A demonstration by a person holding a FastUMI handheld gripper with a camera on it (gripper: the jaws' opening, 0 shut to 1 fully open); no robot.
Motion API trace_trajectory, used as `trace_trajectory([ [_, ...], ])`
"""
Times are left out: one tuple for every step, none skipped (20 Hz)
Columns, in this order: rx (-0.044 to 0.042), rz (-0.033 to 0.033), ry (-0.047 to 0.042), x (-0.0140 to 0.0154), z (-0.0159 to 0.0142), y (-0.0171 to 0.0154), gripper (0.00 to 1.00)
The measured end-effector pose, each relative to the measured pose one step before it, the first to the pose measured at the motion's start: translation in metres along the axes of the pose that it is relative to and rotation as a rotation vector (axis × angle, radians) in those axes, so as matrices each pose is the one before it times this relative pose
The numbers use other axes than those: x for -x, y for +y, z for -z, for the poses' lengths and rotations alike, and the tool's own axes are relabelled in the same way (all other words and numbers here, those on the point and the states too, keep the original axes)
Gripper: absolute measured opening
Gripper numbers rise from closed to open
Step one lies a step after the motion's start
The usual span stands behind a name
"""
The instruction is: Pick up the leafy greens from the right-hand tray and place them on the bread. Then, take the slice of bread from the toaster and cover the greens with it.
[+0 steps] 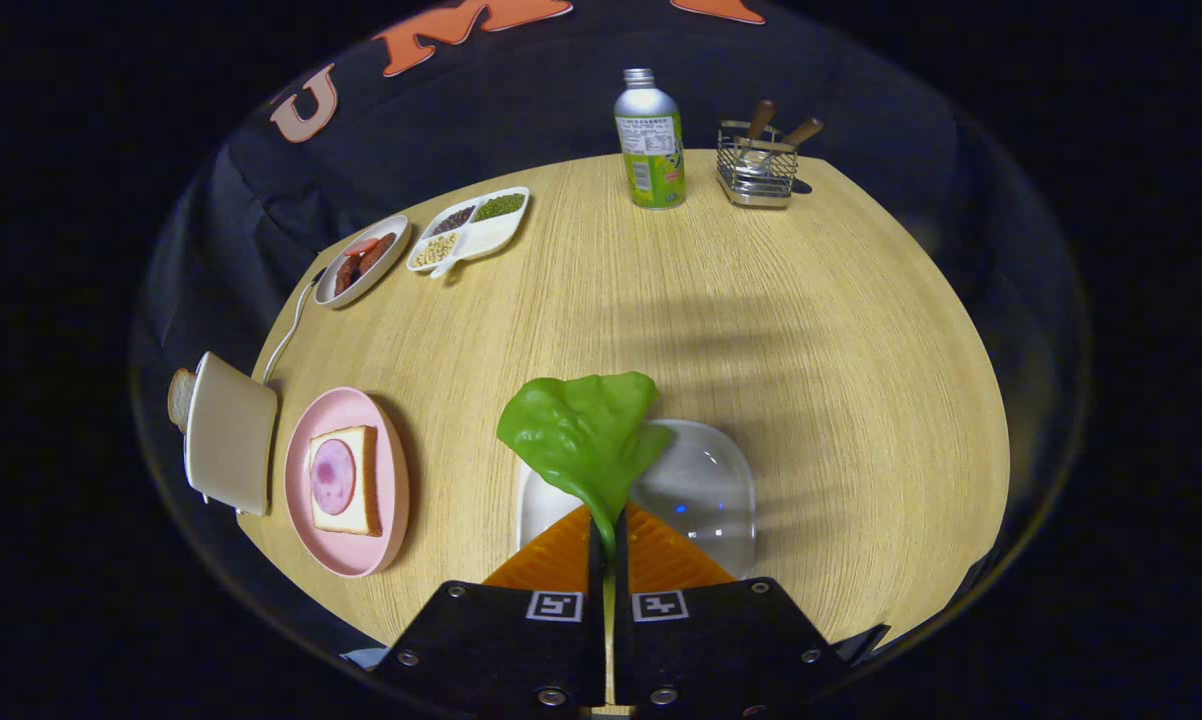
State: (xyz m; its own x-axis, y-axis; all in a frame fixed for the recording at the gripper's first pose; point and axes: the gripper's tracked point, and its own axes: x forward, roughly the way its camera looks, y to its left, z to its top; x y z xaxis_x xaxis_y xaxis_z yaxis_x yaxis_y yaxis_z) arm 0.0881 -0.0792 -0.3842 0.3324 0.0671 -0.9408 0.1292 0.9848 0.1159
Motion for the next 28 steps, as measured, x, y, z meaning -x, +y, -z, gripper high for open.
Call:
trace_trajectory([
  [0.00684, -0.01089, -0.01076, 0.0041, -0.00343, 0.00863, 0.04],
  [0.00651, -0.00699, -0.00798, 0.00229, -0.00314, 0.00883, 0.04],
  [0.01411, -0.00275, 0.00188, -0.00074, -0.00067, 0.00791, 0.04],
  [0.01488, -0.00294, -0.00062, -0.00013, -0.00202, 0.00867, 0.04],
  [0.01431, -0.00846, 0.00185, -0.00033, -0.00048, 0.00924, 0.04],
  [0.00948, -0.01393, 0.00105, 0.00036, -0.00144, 0.01101, 0.04],
  [0.00982, -0.01586, 0.00129, -0.00015, -0.00041, 0.01125, 0.04],
  [0.00862, -0.01258, -0.0031, -0.00057, -0.00306, 0.01161, 0.04],
  [0.01374, -0.01276, -0.00363, -0.00024, -0.00326, 0.01106, 0.04],
  [0.016, -0.0094, -0.00266, -0.00013, -0.00192, 0.01088, 0.04],
  [0.01593, -0.01191, -0.00185, -0.00051, -0.00097, 0.01108, 0.04],
  [0.01296, -0.01455, -0.00041, 0.00001, -0.00173, 0.01106, 0.04],
  [0.01161, -0.01561, 0.00317, -0.00071, -0.00038, 0.01135, 0.04],
  [0.01351, -0.01298, 0.00038, -0.00164, -0.00226, 0.01104, 0.04],
  [0.01416, -0.00881, -0.00049, -0.00266, -0.00202, 0.00944, 0.04],
  [0.00742, -0.00891, -0.00475, -0.00256, -0.00286, 0.00831, 0.04],
  [0.00416, -0.01236, 0.00132, -0.00135, -0.00124, 0.00804, 0.04],
  [0.00114, -0.01267, 0.00209, -0.00312, -0.00086, 0.008, 0.04],
  [0.00704, -0.01011, 0.00862, -0.00248, 0.00334, 0.0067, 0.04],
  [0.01071, -0.00447, 0.01102, -0.00324, 0.00184, 0.00611, 0.04],
  [0.01293, -0.00035, 0.00927, -0.00447, 0.00118, 0.00468, 0.04],
  [0.01335, 0.00152, 0.00856, -0.00451, 0.00082, 0.0039, 0.04],
  [0.00607, 0.0048, 0.00759, -0.00414, 0.001, 0.00028, 0.04],
  [0.00005, 0.00597, 0.00601, -0.00564, 0.00151, 0.00099, 0.04],
  [-0.00298, 0.00149, 0.00533, -0.00463, 0.00162, 0.00347, 0.04],
  [-0.00309, -0.0036, 0.00654, -0.00261, 0.00063, 0.00336, 0.04],
  [-0.00238, -0.00567, 0.00236, -0.00168, -0.00009, 0.00311, 0.04],
  [0.00037, -0.00188, 0.00189, -0.00255, -0.00053, 0.00284, 0.04],
])
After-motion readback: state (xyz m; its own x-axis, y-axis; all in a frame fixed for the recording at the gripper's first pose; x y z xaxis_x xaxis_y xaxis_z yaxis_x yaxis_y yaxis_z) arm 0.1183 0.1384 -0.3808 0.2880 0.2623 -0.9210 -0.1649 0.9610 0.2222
